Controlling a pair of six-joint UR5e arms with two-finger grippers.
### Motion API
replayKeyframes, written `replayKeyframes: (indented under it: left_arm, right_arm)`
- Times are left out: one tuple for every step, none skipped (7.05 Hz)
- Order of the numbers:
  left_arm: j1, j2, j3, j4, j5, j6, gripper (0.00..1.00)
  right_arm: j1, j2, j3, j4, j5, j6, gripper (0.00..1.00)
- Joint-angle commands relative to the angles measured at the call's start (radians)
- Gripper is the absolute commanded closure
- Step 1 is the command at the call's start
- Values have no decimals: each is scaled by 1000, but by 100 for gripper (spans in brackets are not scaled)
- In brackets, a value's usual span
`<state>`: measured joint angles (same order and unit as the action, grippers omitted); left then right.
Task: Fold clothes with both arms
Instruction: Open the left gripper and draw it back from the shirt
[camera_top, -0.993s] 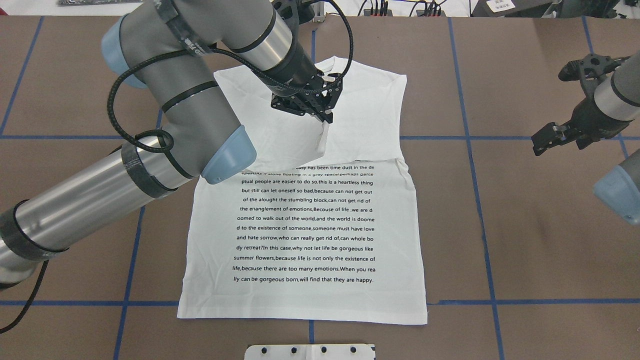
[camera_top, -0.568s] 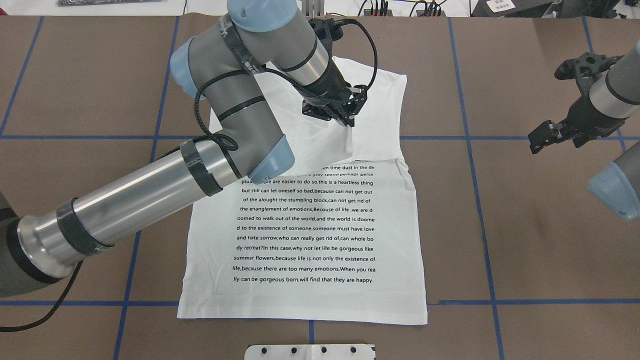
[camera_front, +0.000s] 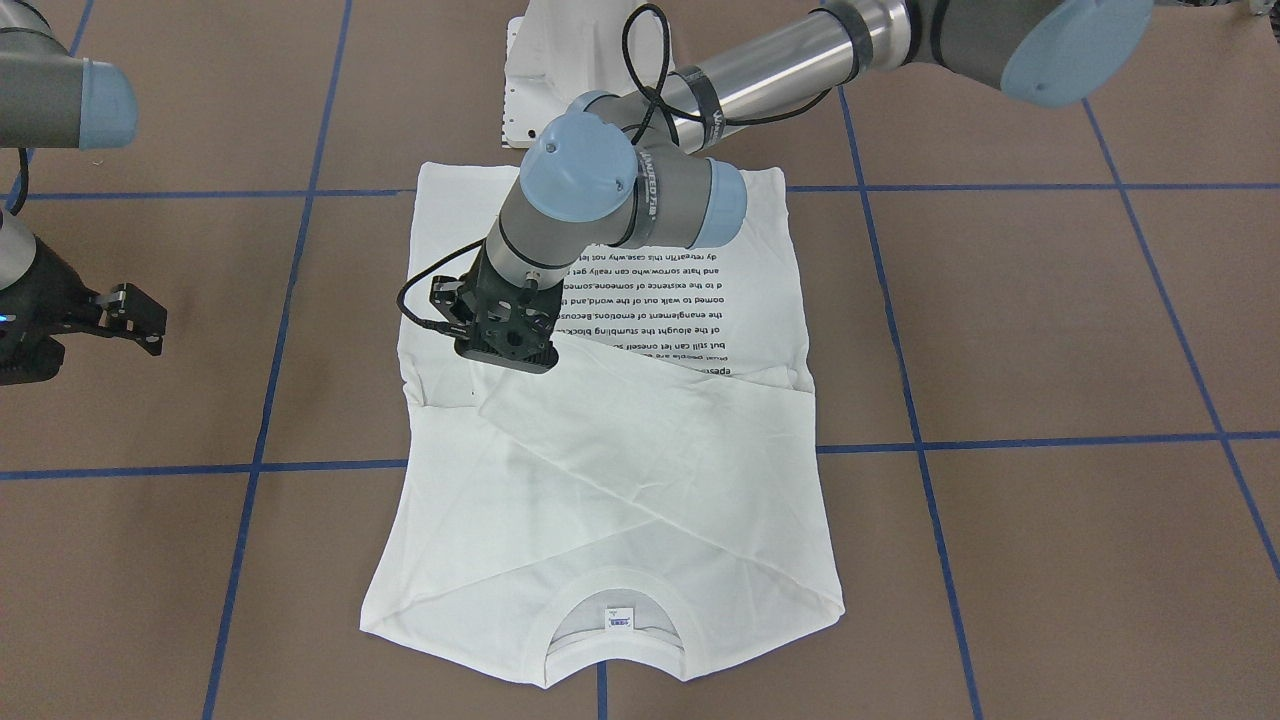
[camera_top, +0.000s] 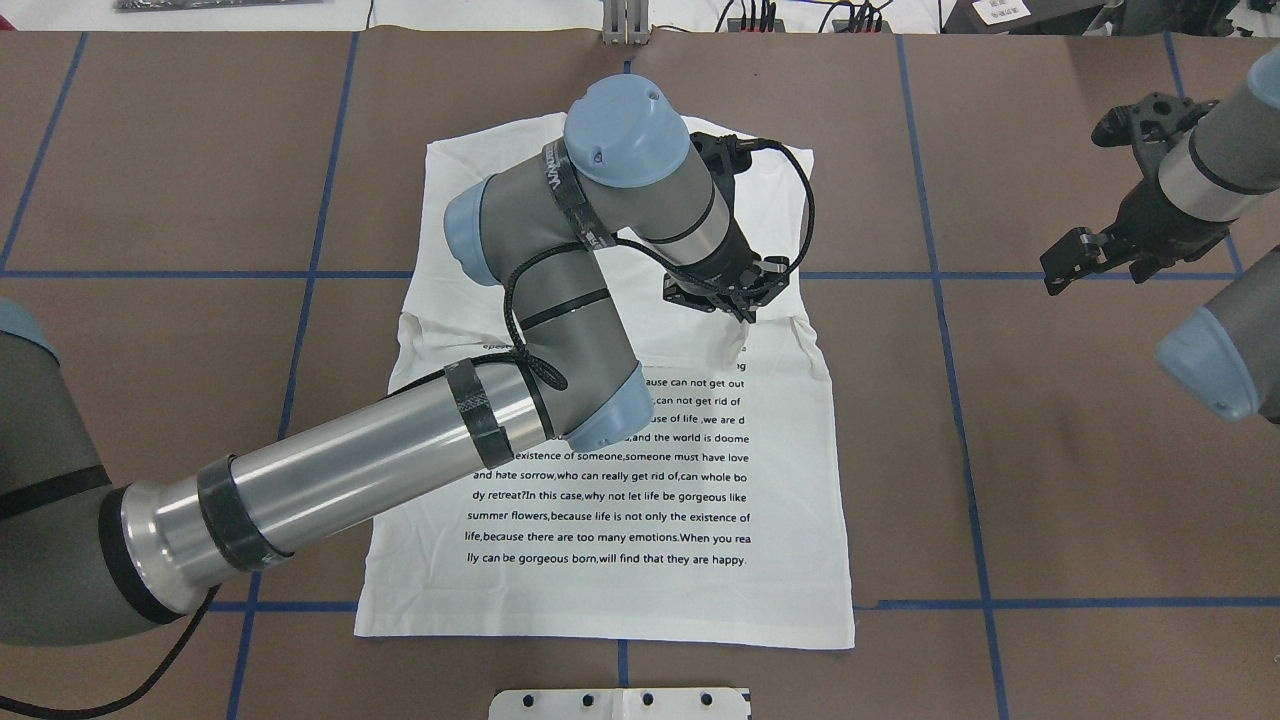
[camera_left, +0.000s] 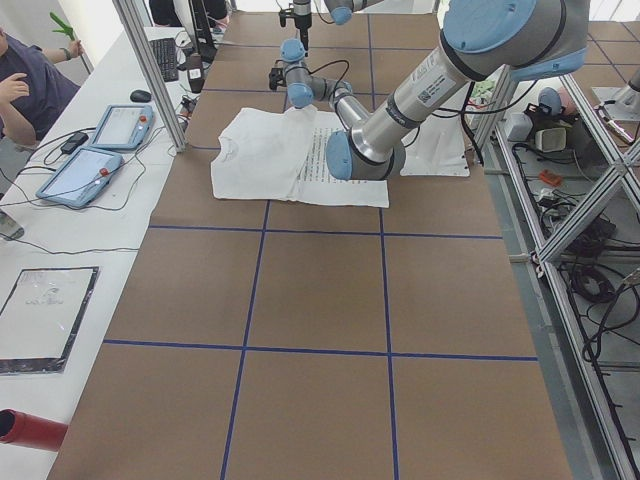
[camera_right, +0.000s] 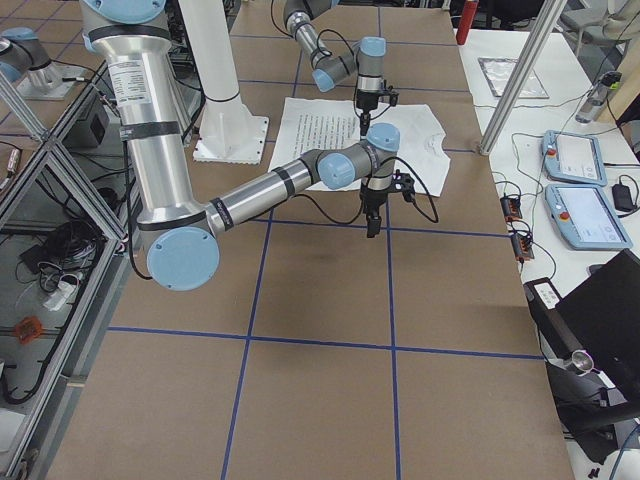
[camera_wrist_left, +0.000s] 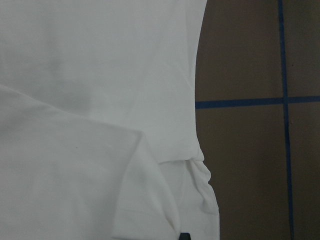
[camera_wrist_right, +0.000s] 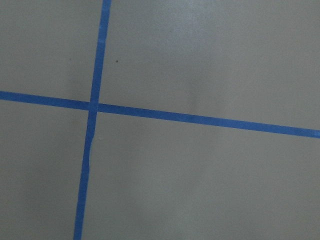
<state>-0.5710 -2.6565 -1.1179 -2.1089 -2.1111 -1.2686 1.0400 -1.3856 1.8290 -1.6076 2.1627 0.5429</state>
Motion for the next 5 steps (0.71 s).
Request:
replayKeyframes:
  left_arm:
    - [13,-2,0,0,20,-2,100]
    - [13,-2,1,-11,20,-3,100]
    - [13,0,1,-78,34,-3,1]
    - [13,-2,1,-129,54,-17,0]
    - [13,0,1,-141,54,-18,0]
  right_arm:
    - [0,4,1,0,3,0,0]
    - [0,5,1,0,3,-1,0]
    - [0,14,0,0,3,-1,0]
    - [0,19,-2,0,3,-1,0]
    - [0,20,-1,2,15,-1,0]
